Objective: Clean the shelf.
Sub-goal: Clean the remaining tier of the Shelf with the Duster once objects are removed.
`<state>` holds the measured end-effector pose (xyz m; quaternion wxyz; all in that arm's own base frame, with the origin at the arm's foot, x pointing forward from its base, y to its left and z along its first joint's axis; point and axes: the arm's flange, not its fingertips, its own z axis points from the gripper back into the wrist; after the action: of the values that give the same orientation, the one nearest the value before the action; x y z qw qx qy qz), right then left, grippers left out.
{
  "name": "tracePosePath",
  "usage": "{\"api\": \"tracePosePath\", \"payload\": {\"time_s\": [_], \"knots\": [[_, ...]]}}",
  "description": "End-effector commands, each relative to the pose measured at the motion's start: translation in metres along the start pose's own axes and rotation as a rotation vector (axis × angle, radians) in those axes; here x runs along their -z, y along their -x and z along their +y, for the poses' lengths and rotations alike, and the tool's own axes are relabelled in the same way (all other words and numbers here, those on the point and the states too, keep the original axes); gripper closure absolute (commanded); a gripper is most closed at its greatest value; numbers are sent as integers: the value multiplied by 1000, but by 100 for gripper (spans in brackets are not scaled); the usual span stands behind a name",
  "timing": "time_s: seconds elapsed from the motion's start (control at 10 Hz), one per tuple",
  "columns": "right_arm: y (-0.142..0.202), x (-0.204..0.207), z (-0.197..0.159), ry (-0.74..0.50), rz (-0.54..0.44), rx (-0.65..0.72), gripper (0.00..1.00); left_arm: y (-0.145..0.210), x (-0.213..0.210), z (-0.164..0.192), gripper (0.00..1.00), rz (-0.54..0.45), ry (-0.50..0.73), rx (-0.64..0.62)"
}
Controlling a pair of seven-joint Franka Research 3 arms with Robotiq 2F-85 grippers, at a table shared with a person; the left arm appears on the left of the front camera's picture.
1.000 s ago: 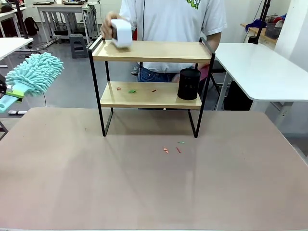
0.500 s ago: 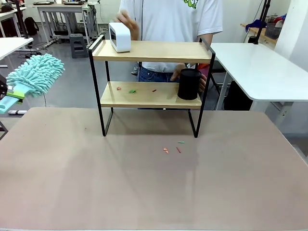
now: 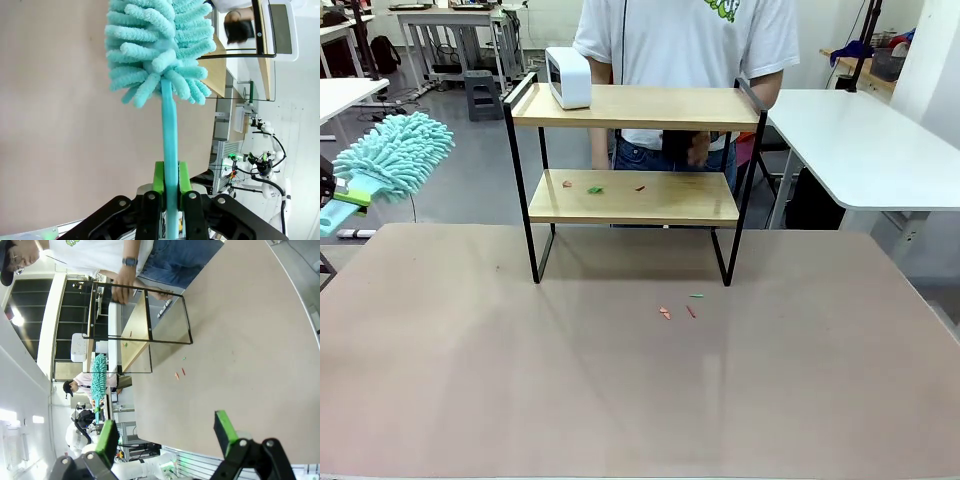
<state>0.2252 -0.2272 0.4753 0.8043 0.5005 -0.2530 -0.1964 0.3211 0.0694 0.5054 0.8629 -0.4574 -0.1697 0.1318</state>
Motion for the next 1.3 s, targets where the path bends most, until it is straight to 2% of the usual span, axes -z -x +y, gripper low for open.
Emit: {"api": "tracePosePath", "payload": {"time_s": [0.0,0.1,0.2,0.3,0.5,0.6,0.7,0.8,0.9,1.0,1.2], "knots": [[-1,1,1,-27,-15,-26,0,10,2,2,87,1,0,-5],[-1,1,1,-27,-15,-26,0,0,0,0,87,0,0,0],[-1,1,1,-27,-15,-26,0,5,-17,-21,87,109,29,97],[-1,1,1,-27,-15,-26,0,23,-42,-31,87,67,-20,137],[-1,1,1,-27,-15,-26,0,94,-95,-21,87,197,13,238],[-1,1,1,-27,-15,-26,0,125,-110,-8,87,185,-38,263],[-1,1,1,-27,-15,-26,0,147,-117,-1,87,275,-35,328],[-1,1,1,-27,-15,-26,0,161,-119,2,87,379,-36,432],[-1,1,1,-27,-15,-26,0,164,-114,0,87,526,7,512],[-1,1,1,-27,-15,-26,0,159,-94,-6,87,627,-8,566],[-1,1,1,-27,-15,-26,0,151,-45,-29,87,747,-12,572]]}}
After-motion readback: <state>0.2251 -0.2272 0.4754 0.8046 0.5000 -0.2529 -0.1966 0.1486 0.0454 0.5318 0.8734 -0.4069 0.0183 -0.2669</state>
